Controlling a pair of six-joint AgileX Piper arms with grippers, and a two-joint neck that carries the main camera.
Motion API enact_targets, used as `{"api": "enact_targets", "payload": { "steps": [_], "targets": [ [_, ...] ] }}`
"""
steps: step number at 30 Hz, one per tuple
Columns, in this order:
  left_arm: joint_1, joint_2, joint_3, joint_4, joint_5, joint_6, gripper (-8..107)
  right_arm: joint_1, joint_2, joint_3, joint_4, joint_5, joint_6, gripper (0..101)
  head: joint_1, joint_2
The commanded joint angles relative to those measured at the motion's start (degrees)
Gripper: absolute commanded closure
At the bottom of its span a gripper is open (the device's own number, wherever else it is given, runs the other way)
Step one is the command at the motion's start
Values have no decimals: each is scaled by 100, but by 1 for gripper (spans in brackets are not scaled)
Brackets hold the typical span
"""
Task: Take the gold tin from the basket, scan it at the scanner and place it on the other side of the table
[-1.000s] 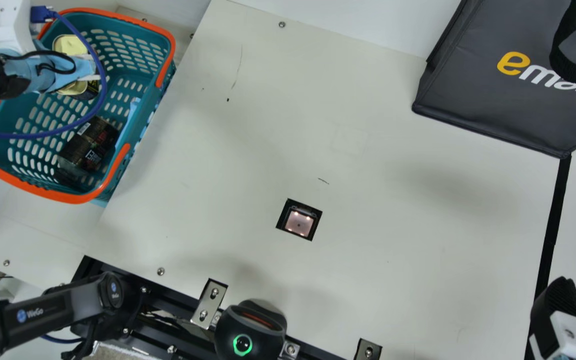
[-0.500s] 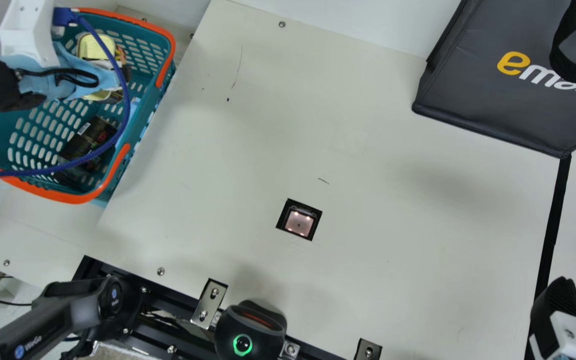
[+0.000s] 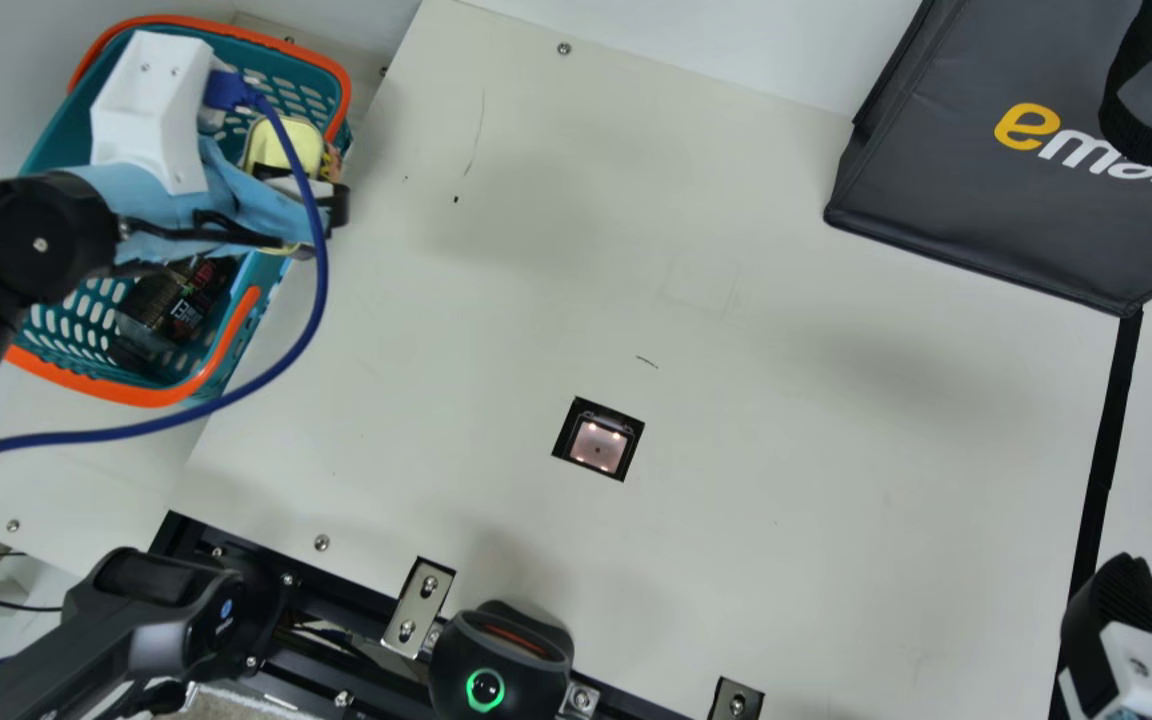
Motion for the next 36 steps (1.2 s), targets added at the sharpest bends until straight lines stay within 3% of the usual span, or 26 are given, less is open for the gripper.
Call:
{"api": "enact_targets", "payload": {
  "steps": [1,23,36],
  "targets": [
    [-479,-43,11,174,33,-447,107,0,0,0,0,0,0,6,-166,14],
    [-3847,83,-255,1581,643,-3975,107,0,0,0,0,0,0,6,-166,14],
    [-5171,696,-613,1751,1082,-5821,107,0,0,0,0,0,0,6,-166,14]
  ]
}}
